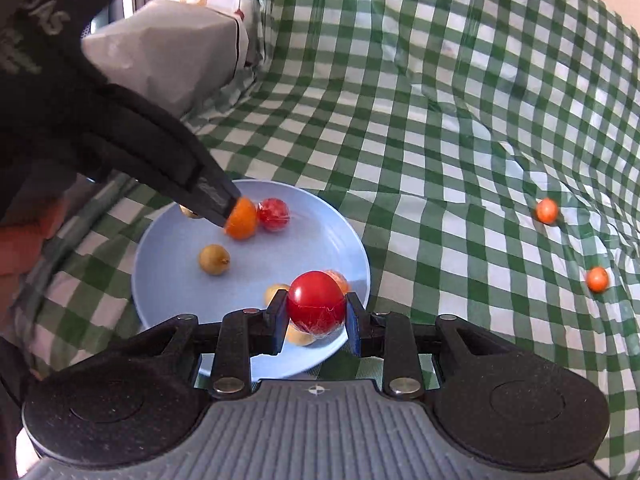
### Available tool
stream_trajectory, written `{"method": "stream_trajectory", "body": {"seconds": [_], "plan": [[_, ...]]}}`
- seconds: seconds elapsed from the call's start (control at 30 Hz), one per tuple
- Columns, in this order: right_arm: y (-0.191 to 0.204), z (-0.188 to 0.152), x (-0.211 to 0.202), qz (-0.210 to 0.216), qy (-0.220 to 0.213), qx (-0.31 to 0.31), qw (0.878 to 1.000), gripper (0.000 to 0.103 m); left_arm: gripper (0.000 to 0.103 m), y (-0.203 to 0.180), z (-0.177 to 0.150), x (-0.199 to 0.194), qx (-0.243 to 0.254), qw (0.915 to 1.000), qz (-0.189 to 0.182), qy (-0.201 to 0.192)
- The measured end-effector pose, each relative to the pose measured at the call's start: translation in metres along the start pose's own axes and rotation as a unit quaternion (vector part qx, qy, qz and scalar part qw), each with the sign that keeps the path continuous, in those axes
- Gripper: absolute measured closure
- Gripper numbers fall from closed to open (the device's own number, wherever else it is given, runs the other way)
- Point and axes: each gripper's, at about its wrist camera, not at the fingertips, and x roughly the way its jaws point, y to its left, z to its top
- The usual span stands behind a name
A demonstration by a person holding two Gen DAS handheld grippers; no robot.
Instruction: Organize fruits
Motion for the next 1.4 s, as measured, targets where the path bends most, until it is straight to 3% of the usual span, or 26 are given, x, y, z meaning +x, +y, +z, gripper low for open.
{"method": "stream_trajectory", "body": {"seconds": [0.13,0.2,0.23,0.27,0.33,0.43,0.53,0.7,0.83,1.4], "plan": [[0.003,0.005,0.018,0.001,0.001,-0.014,1.000,0.072,0.072,-0.001,0.007,0.016,0.003,0.9997,0.022,-0.005],[0.006,0.008,0.026,0.003,0.000,-0.030,1.000,0.072,0.046,0.000,0.010,0.018,0.003,0.9997,0.024,-0.010],[0.007,0.011,0.029,0.003,-0.003,-0.043,0.999,0.071,0.017,0.001,0.011,0.016,0.002,0.9996,0.024,-0.016],[0.008,0.013,0.029,0.002,-0.007,-0.056,0.998,0.068,0.000,0.002,0.012,0.012,0.001,0.9993,0.027,-0.027],[0.009,0.017,0.026,0.002,-0.012,-0.069,0.998,0.041,0.001,0.003,0.009,-0.003,0.009,0.9978,0.031,-0.058],[0.004,0.018,0.007,-0.002,-0.029,-0.062,0.998,0.018,0.000,0.002,-0.002,-0.022,0.039,0.9962,0.057,-0.054],[-0.004,0.008,-0.024,0.002,-0.030,-0.046,0.998,0.010,0.000,0.008,-0.024,-0.048,0.025,0.9969,0.064,-0.040],[-0.015,-0.016,-0.078,0.012,-0.033,0.023,0.999,0.004,0.000,0.023,-0.073,-0.099,-0.029,0.9978,0.055,-0.020],[-0.009,-0.033,-0.109,0.012,-0.055,0.039,0.998,0.002,0.000,0.029,-0.104,-0.131,-0.066,0.9960,0.058,-0.018],[-0.004,-0.054,-0.183,-0.011,-0.136,0.053,0.989,0.001,0.000,0.005,-0.137,-0.200,-0.046,0.9911,0.086,-0.091]]}}
